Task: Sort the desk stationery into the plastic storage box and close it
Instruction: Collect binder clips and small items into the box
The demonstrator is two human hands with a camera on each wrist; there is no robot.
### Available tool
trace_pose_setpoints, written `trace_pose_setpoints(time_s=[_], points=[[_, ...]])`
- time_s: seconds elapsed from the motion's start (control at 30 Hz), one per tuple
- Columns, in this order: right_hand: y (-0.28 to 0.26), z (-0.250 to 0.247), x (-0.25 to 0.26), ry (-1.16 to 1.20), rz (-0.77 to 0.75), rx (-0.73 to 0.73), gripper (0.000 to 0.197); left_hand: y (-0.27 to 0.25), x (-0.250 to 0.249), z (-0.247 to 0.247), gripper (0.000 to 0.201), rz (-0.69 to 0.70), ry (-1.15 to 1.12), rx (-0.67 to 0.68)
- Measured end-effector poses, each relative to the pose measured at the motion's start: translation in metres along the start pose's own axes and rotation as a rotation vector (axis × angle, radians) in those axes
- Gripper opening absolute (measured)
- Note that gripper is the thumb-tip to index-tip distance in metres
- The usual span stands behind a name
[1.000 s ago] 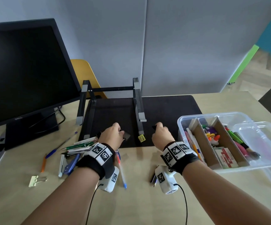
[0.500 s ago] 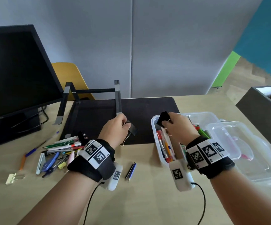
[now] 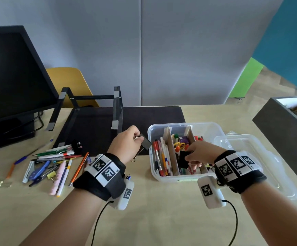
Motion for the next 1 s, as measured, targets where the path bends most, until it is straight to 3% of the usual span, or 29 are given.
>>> trace_pose_setpoints(time_s=[0.27, 0.53, 0.6, 0.77, 0.93, 1.0], points=[[0.009, 0.004, 0.005, -0.176, -0.093, 0.092, 0.02, -0.006, -0.014, 0.012, 0.011, -0.002, 0.003, -0.028], [0.017, -0.018, -0.005, -0.167, -0.09, -0.207, 0.023, -0.006, -0.022, 0.016, 0.008, -0.017, -0.003, -0.056], [0.018, -0.02, -0.008, -0.139, -0.092, -0.212, 0.025, -0.005, -0.024, 0.02, 0.008, -0.023, 0.001, -0.052], [0.022, -0.012, -0.006, -0.049, -0.139, -0.179, 0.003, -0.002, -0.031, 0.026, 0.006, -0.033, -0.003, -0.046], [0.027, -0.005, -0.005, -0.087, -0.116, -0.251, 0.029, 0.001, -0.037, 0.033, 0.003, -0.03, -0.011, -0.021], [0.029, -0.003, -0.007, -0.106, -0.108, -0.247, 0.029, 0.002, -0.039, 0.035, 0.003, -0.029, -0.015, -0.012]])
Point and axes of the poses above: each hand's wrist, its own y-axis towards the middle knuckle, its own z-axis out of the palm, x = y × z, the point moved 3 cm from there along y, towards the middle knuckle, and after that the axes turned 10 degrees about -y, right-handed, at the moved point
